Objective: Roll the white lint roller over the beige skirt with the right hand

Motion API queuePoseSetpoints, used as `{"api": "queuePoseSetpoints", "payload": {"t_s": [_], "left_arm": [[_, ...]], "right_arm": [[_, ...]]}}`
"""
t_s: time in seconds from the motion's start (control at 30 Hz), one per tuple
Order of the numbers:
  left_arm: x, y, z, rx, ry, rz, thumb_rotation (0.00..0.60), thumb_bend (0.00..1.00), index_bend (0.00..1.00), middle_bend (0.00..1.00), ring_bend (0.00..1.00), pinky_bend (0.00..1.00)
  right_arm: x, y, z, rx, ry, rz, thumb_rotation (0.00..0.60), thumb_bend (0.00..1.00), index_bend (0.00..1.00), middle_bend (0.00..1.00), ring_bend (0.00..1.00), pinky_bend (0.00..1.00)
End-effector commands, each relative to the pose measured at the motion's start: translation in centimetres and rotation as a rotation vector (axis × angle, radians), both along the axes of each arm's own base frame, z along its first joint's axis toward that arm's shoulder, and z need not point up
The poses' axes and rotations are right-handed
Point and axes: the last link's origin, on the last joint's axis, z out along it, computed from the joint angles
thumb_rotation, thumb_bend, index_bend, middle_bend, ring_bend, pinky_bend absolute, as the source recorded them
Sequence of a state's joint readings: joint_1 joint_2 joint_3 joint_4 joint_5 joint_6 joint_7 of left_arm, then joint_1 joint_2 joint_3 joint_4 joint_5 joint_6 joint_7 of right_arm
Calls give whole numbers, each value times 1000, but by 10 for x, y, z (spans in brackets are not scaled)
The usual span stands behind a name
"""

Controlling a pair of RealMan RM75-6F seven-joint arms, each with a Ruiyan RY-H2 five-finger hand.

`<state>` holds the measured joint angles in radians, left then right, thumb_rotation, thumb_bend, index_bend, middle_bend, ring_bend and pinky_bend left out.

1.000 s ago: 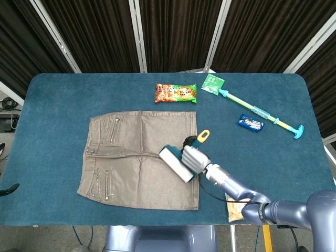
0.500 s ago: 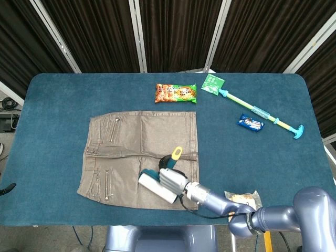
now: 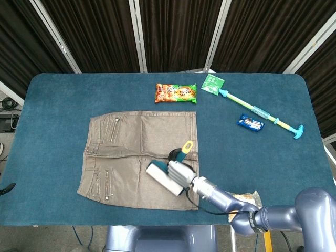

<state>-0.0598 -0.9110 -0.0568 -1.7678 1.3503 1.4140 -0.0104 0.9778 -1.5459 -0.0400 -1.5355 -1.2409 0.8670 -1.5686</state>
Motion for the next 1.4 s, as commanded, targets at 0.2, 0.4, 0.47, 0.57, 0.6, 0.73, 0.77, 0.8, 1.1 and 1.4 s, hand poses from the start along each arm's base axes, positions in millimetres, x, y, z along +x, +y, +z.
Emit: {"api": "queuePoseSetpoints", "payload": {"t_s": [0.2,0.4,0.47,0.57,0.6,0.73,0.77,0.8,1.1,1.4], "left_arm": [[1,1,-4,-9,7,3,600,19,0,0,0,0],[1,2,-8,-18,16,10,600,17,0,0,0,0],[1,3,-8,-18,18,12,600,18,0,0,0,0],[2,2,-9,-19,18,11,600,19,0,0,0,0],[2,2,-9,-19,19,9,600,20,0,0,0,0],[4,1,-10,-21,17,4,600,19,0,0,0,0],[4,1,-10,-21,17,3,600,19,0,0,0,0],[5,1,-10,-21,16,1,600,18,0,0,0,0],[7,-1,-10,-24,8,-7,600,20,0,0,0,0],[12,-9,1,-14,-31,-37,600,19,0,0,0,0]], "right_arm": [[-55,-43,29,-149,24,-176,600,809,507,581,493,454],[-97,-64,53,-229,-4,-340,600,809,507,581,493,454],[-107,-67,59,-240,-32,-384,600,809,507,581,493,454],[-124,-72,68,-263,-48,-440,600,809,507,581,493,454],[-130,-73,70,-272,-50,-458,600,810,507,581,493,454],[-147,-75,77,-301,-48,-515,600,809,505,581,493,455],[-150,-75,77,-306,-45,-521,600,807,502,581,493,455],[-152,-75,78,-308,-46,-529,600,789,491,581,490,454],[-150,-65,84,-316,-122,-634,600,0,15,374,334,455],[-138,-38,120,-334,-283,-695,600,0,0,273,285,454]]}}
